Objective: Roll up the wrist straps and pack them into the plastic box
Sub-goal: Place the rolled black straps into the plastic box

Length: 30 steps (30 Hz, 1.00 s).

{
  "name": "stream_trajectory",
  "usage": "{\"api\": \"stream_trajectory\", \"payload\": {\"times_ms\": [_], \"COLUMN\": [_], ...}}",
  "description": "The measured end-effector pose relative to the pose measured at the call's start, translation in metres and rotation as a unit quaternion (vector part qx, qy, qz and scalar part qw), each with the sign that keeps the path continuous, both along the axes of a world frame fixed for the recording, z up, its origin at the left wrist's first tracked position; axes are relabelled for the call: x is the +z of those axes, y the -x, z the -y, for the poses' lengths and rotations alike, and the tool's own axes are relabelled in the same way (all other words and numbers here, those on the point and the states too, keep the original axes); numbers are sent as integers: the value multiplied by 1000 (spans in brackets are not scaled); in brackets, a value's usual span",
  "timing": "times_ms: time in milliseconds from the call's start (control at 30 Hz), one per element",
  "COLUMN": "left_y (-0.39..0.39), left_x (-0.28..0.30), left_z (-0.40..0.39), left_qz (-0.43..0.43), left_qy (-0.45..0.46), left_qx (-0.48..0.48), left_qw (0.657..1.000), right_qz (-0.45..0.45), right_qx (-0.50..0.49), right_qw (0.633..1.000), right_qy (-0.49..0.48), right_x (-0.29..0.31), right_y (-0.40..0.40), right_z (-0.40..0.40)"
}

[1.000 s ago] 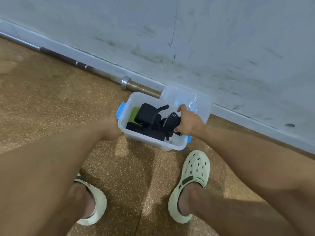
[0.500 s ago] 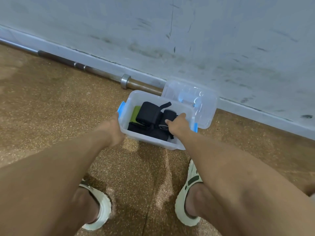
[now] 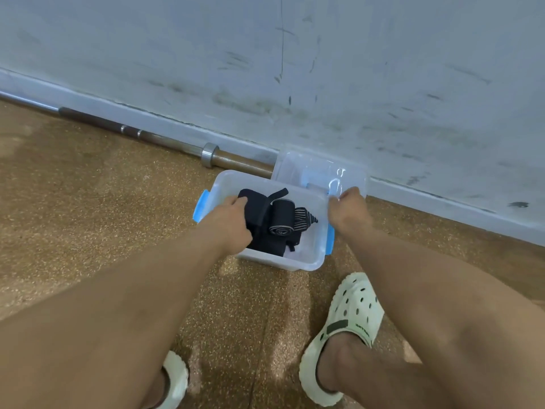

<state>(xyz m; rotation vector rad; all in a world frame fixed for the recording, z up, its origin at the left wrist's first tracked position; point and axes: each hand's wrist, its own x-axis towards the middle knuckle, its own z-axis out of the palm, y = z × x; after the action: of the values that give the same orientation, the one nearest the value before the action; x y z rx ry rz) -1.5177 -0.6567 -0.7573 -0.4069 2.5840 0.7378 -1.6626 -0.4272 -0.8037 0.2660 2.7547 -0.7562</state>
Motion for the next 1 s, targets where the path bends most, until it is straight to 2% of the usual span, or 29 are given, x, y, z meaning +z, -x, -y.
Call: {"api": "stream_trajectory", "payload": {"times_ms": [133, 267, 367, 533, 567, 667, 733, 867, 933, 1000], "left_y": [15, 9, 1, 2, 4, 10, 13, 15, 16, 16], "left_x": [0, -18, -31, -48, -48, -44, -41, -33, -28, -25], "left_z": [8, 39, 50, 34, 33, 33, 33, 30, 27, 27], "left_qz": [-8, 50, 102, 99, 97, 107, 109, 102, 104, 104], "left_qy": [23, 92, 52, 45, 50, 58, 52, 23, -1, -85], "left_qx": [-7, 105, 188, 200, 205, 204, 203, 217, 230, 268], "left_qw": [1000, 989, 975, 974, 973, 971, 972, 971, 968, 954], "right_qz": [60, 94, 117, 123, 132, 151, 131, -4, -74, -126], "right_qx": [-69, -146, -190, -234, -231, -199, -157, -18, 74, 163], "right_qw": [993, 973, 950, 920, 925, 939, 951, 988, 989, 977], "right_qy": [69, 153, 217, 288, 273, 238, 234, 151, 101, 59], "right_x": [-23, -54, -77, -109, -110, -111, -105, -62, -27, 8], "right_y": [29, 55, 68, 87, 88, 90, 91, 92, 91, 81], "right_z": [-41, -65, -68, -75, -77, -77, -75, -78, -79, -77]}}
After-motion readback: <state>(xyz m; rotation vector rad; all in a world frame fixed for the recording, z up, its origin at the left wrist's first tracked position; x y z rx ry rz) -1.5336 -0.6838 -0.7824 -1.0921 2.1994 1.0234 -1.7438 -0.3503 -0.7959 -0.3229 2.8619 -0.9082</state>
